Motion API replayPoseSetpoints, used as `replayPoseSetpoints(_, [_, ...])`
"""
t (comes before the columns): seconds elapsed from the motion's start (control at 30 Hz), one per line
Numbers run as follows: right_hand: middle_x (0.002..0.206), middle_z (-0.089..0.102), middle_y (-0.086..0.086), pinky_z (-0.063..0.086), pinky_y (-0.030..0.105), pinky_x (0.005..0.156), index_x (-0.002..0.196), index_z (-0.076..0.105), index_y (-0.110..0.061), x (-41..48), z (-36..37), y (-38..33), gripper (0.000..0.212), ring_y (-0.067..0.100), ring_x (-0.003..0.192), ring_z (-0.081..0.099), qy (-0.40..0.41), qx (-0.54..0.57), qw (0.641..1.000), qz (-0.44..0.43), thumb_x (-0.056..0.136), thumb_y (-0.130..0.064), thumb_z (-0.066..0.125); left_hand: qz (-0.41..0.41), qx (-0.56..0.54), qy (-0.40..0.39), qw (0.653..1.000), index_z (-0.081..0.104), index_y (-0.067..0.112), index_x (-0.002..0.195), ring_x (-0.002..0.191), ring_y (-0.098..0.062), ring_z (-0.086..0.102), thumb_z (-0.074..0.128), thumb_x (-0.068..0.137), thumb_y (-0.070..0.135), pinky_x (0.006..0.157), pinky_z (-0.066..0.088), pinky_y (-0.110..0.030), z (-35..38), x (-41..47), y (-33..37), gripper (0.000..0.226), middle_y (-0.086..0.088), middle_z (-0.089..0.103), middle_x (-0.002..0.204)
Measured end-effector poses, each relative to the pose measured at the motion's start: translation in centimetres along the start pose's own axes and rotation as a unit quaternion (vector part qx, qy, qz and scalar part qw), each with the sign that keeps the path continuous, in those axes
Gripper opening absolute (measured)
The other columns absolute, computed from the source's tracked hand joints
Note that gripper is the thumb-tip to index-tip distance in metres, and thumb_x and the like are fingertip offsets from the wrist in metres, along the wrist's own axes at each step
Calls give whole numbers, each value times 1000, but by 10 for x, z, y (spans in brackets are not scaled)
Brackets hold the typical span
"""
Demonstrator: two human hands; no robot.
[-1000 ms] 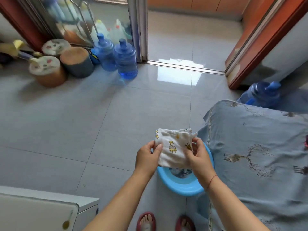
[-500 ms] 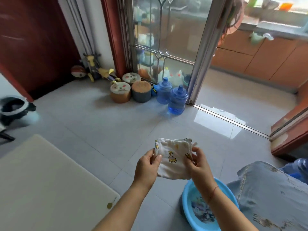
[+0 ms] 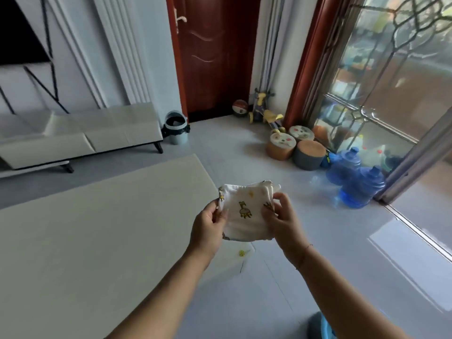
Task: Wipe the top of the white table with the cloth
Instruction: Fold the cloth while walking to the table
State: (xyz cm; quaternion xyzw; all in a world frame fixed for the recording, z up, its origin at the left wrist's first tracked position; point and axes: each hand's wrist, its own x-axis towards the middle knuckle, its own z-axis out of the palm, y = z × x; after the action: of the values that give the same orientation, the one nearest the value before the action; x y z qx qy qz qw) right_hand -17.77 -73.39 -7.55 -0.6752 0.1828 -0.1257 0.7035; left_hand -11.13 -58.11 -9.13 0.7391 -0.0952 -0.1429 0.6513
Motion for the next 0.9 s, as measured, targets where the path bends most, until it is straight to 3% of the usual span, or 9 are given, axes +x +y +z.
replayPoseSetpoints(0.13, [86,58,15,35,22,39,102,41,-4,-16,87,-12,9,15,60,50,-86,-17,996,-8,96,2,41,3,-8,79,997,65,20,107,92,-23,65,52,95,12,85,53,-40,-89,-30,-2,19,-4,72,96])
replayPoseSetpoints(0.3, [81,60,12,33,22,37,104,42,-3,-48,201,-19,8,10,51,50,-174,-18,985,-7,96,0,42,0,-5,170,985,64,31,99,84,-13,62,53,94,13,66,51,-17,-203,-76,-7,21,6,71,92])
replayPoseSetpoints(0.47, [78,60,8,33,19,37,103,45,-7,-93,322,-14,10,9,51,51,-234,3,972,10,98,-15,46,-20,13,236,972,60,27,114,93,-17,64,51,95,13,83,53,-39,-322,-131,-22,26,3,69,101])
replayPoseSetpoints(0.67, [73,64,3,36,21,37,99,49,-11,-160,462,9,6,8,52,54,-302,8,953,27,97,-17,48,-37,19,288,957,57,47,95,87,-18,61,50,87,28,73,53,-35,-457,-210,-45,22,1,67,96])
replayPoseSetpoints(0.77, [70,67,-3,36,21,38,98,50,-14,-193,522,18,7,8,52,55,-336,5,941,36,98,-20,48,-56,15,313,948,58,37,103,83,-18,59,48,88,28,67,47,-27,-512,-246,-60,20,-5,66,95])
replayPoseSetpoints(0.9, [73,68,-1,36,21,39,99,50,-15,-233,591,31,10,9,54,56,-369,-17,927,60,97,-25,48,-83,4,352,932,58,33,98,71,-14,51,44,78,33,65,41,-28,-571,-291,-78,25,-14,61,89])
